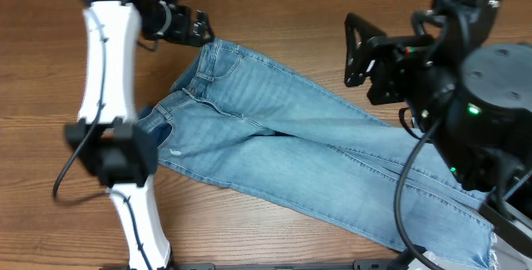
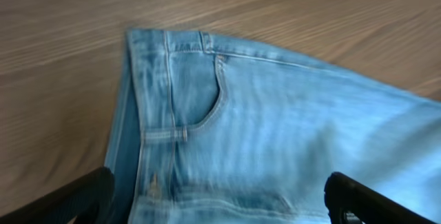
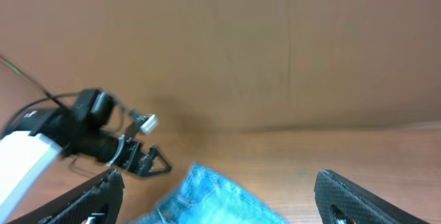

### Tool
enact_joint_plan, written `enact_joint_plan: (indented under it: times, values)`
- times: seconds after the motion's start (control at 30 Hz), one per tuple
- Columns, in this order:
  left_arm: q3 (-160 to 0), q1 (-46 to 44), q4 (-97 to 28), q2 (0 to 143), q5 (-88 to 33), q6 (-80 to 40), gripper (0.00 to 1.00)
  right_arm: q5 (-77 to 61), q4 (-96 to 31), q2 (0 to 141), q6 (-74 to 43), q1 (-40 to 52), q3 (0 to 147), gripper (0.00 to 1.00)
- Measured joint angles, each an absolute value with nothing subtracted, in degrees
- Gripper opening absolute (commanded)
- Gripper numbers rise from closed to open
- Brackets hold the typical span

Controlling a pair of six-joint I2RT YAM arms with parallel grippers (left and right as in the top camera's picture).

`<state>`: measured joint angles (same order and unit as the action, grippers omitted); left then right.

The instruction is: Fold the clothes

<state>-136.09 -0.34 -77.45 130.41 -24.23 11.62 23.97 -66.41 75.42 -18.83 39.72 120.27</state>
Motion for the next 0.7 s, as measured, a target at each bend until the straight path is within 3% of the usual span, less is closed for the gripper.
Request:
enact_joint_plan:
  times: [0.27, 0.6, 0.63, 0.7]
  values:
    - [-135.9, -2.1, -67.8, 144.0, -23.5, 12.5, 0.85, 24.0, -72.3, 77.2, -19.7, 39.7, 120.2, 0.92]
    - [-135.9, -2.1, -62.5, 147.2, -18.0, 12.4, 0.79, 24.3, -75.2, 78.5, -21.0, 39.7, 120.2, 0.92]
    - [-135.9, -2.1, -62.2, 147.6, -17.7, 12.3, 0.76, 24.4, -75.4, 78.6, -21.0, 39.7, 120.2, 0.92]
    - [-135.9, -2.1, -62.0, 148.8, -17.3, 11.8, 0.58, 24.7, -75.7, 78.8, -21.4, 39.7, 120.2, 0.91]
